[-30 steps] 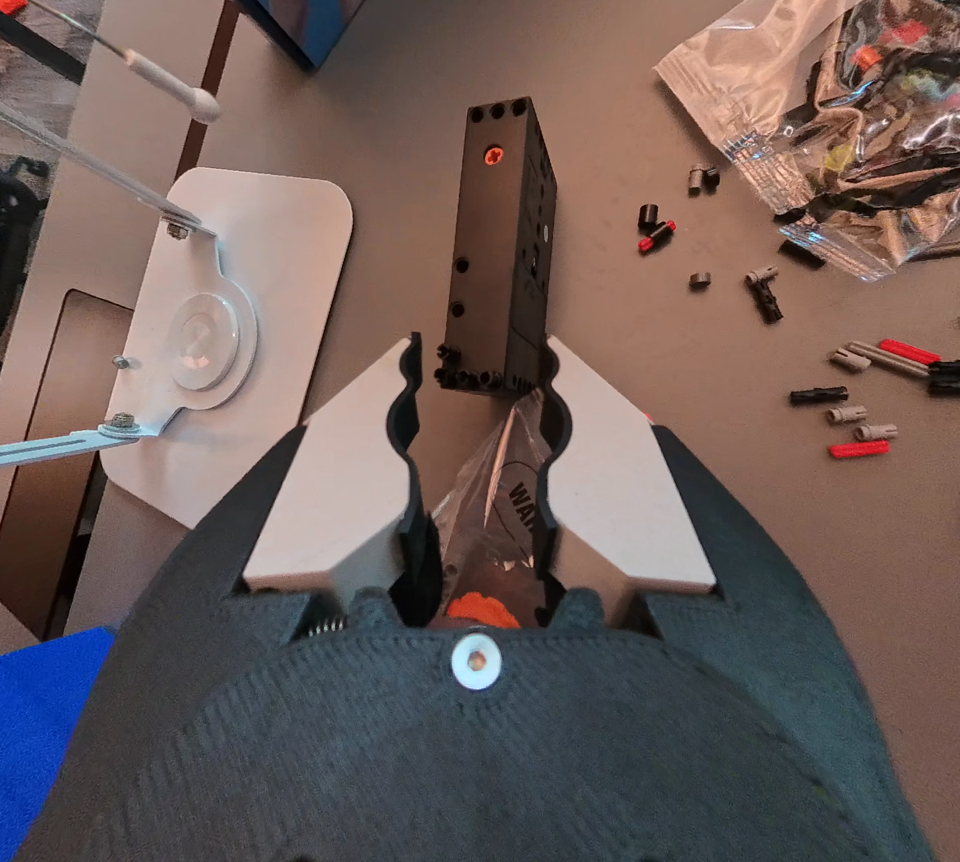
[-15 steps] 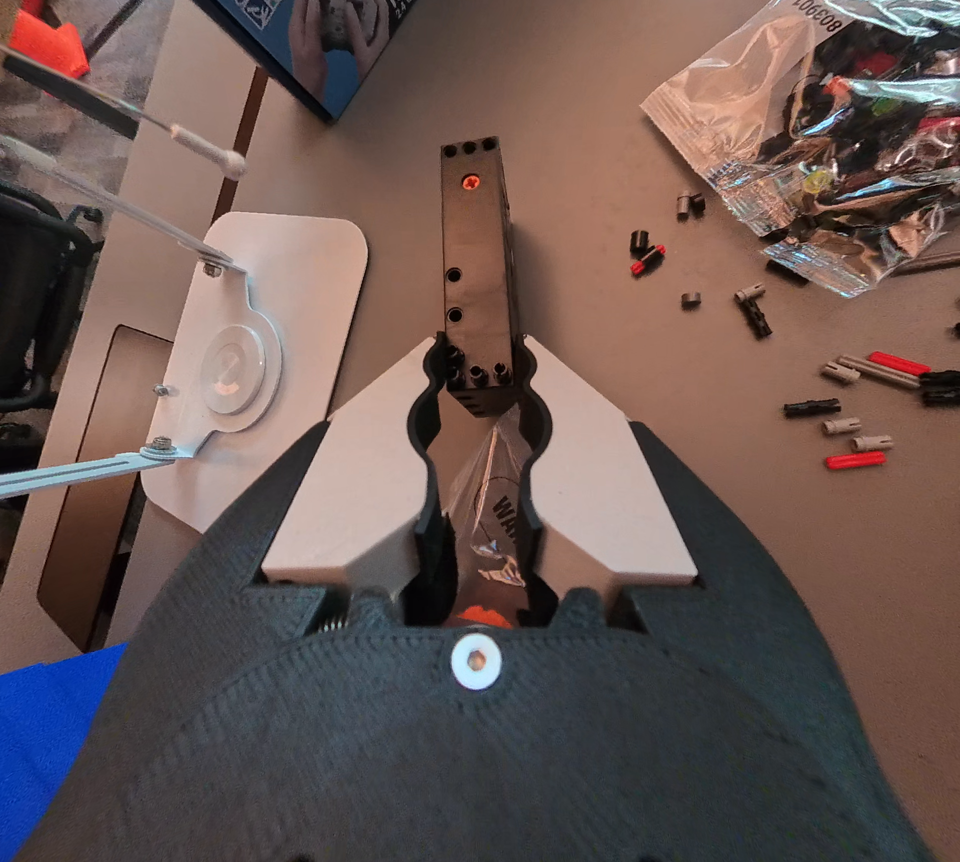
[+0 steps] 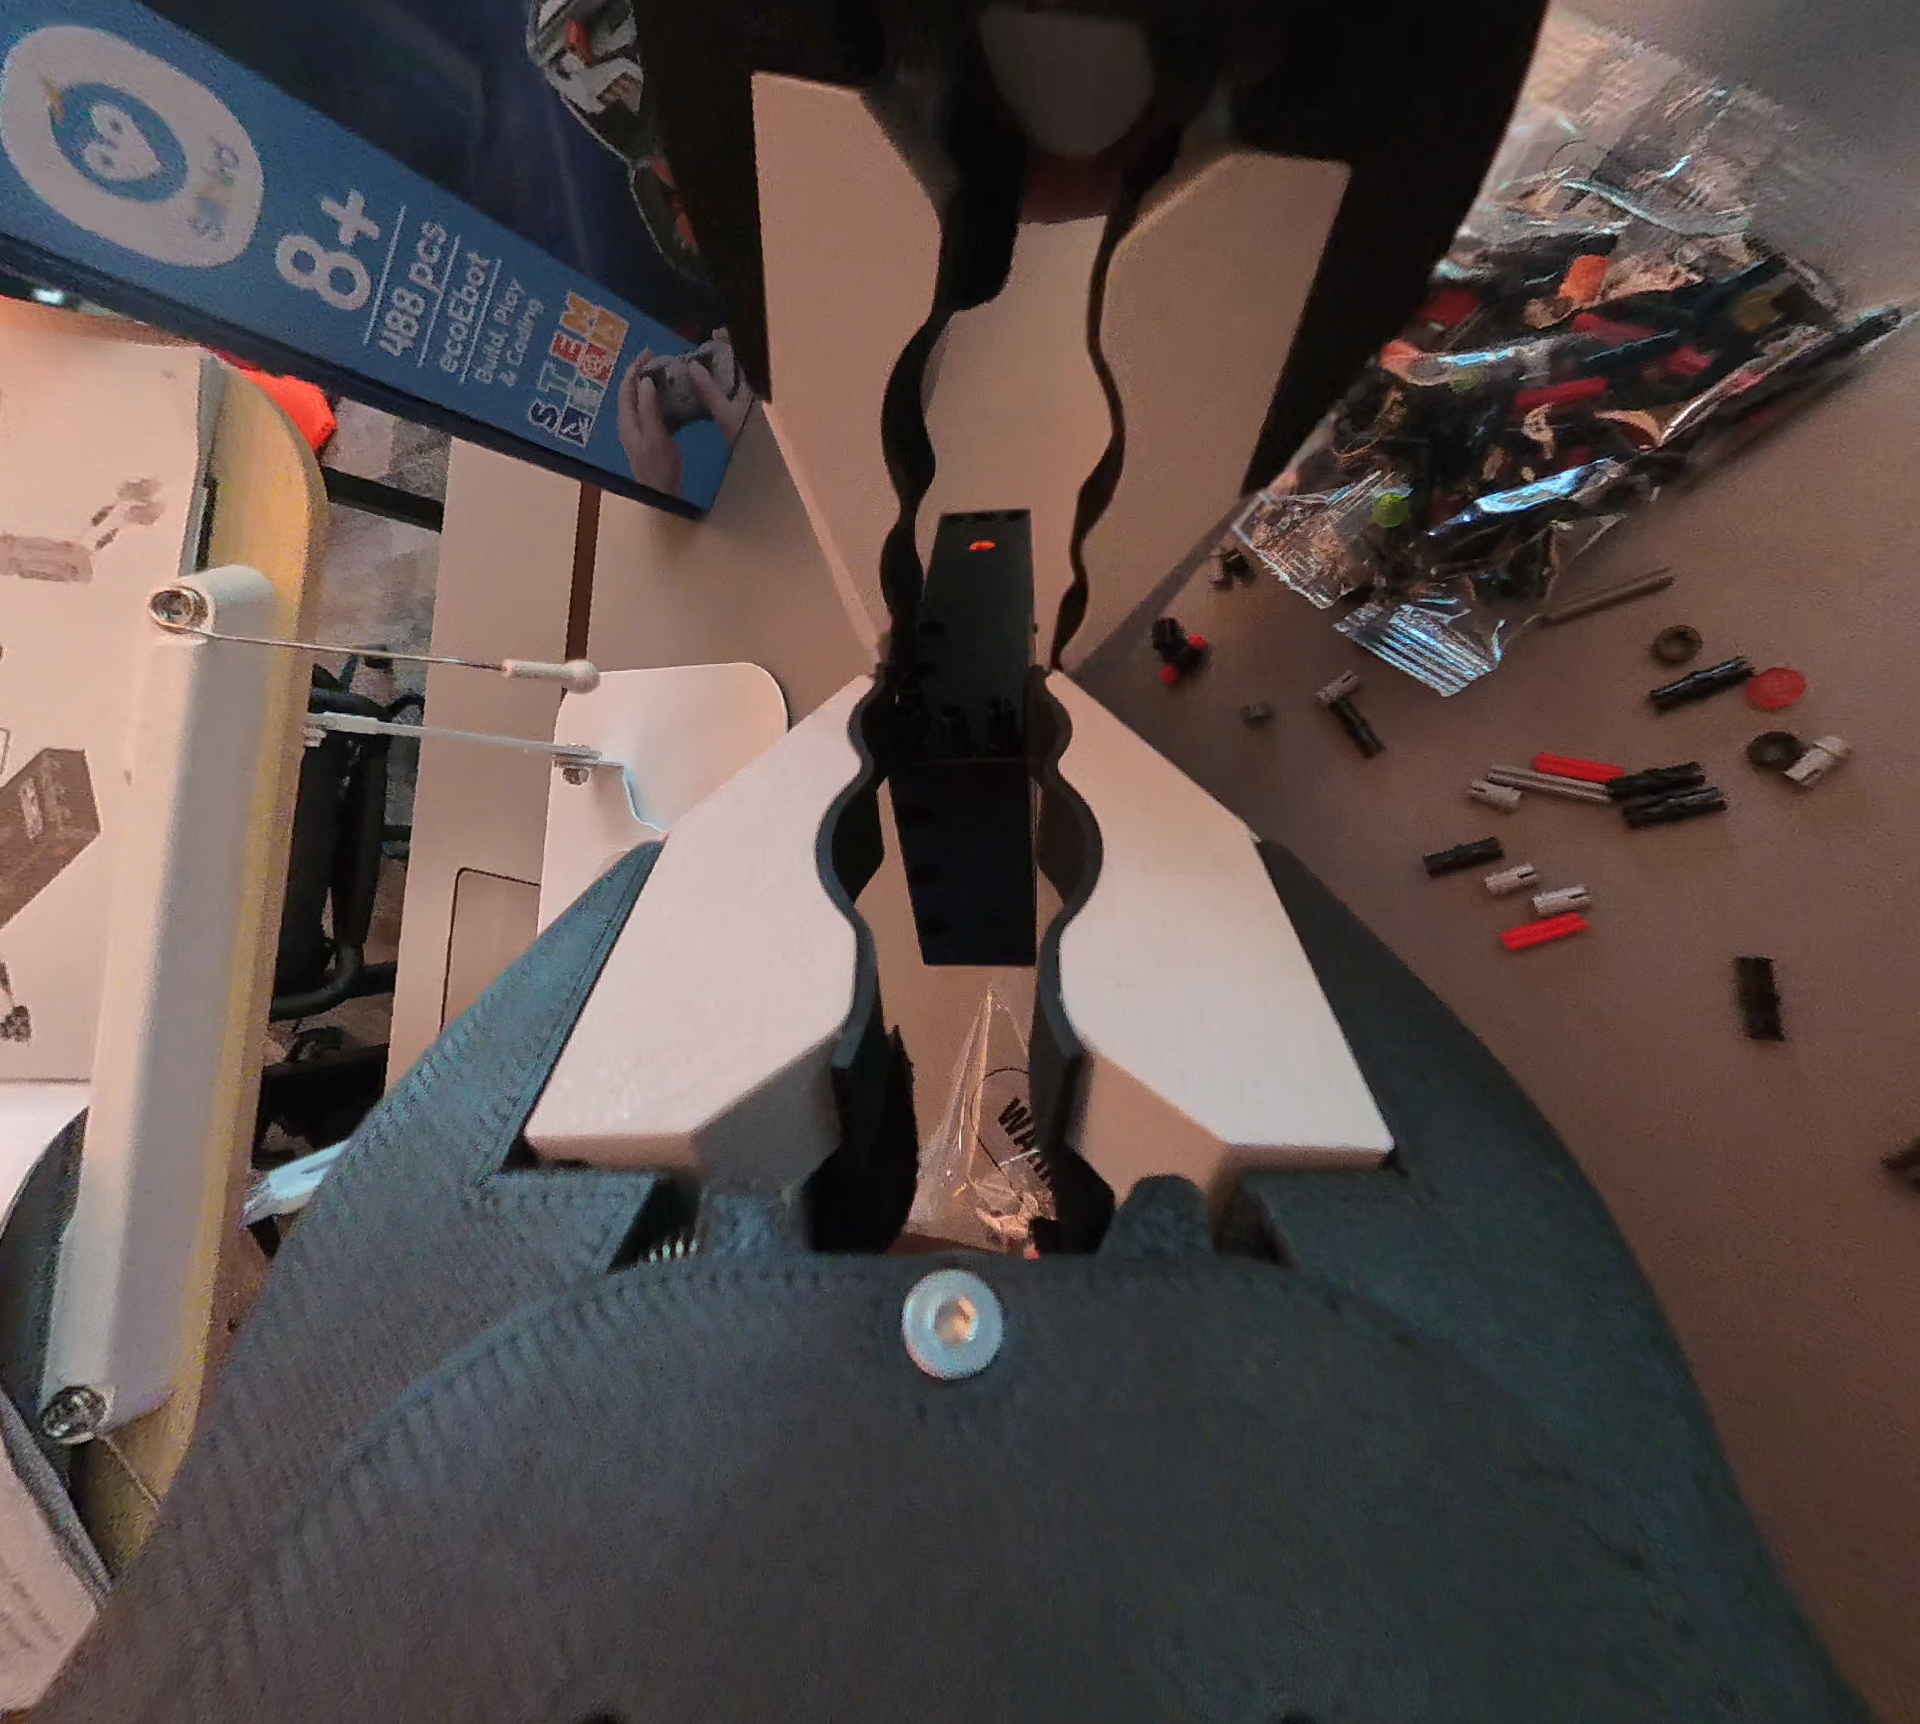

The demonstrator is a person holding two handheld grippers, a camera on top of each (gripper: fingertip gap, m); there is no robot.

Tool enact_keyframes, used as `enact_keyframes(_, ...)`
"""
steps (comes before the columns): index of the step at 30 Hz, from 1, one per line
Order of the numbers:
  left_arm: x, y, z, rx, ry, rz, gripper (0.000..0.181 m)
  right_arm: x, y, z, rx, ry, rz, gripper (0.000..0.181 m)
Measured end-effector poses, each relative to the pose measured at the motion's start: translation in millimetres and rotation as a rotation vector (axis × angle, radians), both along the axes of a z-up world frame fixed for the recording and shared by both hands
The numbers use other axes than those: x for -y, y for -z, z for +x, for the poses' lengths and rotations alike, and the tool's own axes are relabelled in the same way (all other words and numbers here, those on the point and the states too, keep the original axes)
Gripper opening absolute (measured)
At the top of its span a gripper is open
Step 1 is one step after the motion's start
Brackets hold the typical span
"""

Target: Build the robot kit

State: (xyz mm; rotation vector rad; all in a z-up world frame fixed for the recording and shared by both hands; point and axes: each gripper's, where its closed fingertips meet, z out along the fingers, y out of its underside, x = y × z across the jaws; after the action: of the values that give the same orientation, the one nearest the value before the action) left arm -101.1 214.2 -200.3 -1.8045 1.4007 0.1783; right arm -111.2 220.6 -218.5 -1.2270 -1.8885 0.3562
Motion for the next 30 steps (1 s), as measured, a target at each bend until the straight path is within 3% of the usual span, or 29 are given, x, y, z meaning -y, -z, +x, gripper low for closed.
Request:
enact_keyframes(4, 0.8, -8.4, 4.8, 0.061, 0.021, 0.007, 0.024, 0.8, -7.6, 4.6, -0.055, -0.004, -0.057, 0.024)
enact_keyframes(11, -1.5, -30.9, -11.9, 0.305, -0.046, 0.007, 0.045, 0.7, -29.6, 14.5, -0.244, 0.012, -0.255, 0.023)
enact_keyframes(16, -0.8, -14.2, -18.2, 0.469, -0.071, -0.124, 0.053, 4.0, -55.4, 19.2, -0.424, -0.013, -0.416, 0.023)
enact_keyframes(23, -1.2, -30.8, 0.9, 0.745, 0.009, -0.134, 0.03, 6.6, -76.8, 24.9, -0.56, -0.064, -0.52, 0.023)
enact_keyframes(30, -0.9, -31.3, 1.0, 0.722, 0.026, -0.096, 0.028, 6.7, -74.4, 26.7, -0.525, -0.073, -0.482, 0.024)
